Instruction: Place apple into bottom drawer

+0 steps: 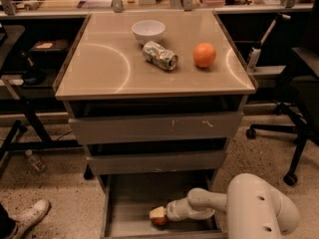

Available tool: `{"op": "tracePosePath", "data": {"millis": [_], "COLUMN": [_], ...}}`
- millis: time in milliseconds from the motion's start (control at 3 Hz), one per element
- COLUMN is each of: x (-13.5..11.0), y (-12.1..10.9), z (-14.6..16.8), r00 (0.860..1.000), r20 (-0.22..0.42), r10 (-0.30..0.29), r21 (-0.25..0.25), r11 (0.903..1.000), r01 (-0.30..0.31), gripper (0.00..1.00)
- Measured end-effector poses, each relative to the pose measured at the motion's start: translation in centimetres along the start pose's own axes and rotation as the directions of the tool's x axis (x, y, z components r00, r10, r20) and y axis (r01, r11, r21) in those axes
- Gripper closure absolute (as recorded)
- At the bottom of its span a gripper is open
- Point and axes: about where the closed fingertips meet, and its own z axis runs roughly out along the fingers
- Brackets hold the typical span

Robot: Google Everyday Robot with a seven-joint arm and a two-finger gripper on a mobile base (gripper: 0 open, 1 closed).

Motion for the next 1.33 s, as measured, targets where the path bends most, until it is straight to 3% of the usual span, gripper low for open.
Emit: {"op": "tracePosePath", "data": {"millis": [1333], "x": [0.01], "y": [0.00], "z": [0.01], "r00": [1.000], "r20": [0.000], "r10": [0.000], "r21": [0.000], "r11": [1.0000], "r01": [0.000], "gripper": [0.12]}}
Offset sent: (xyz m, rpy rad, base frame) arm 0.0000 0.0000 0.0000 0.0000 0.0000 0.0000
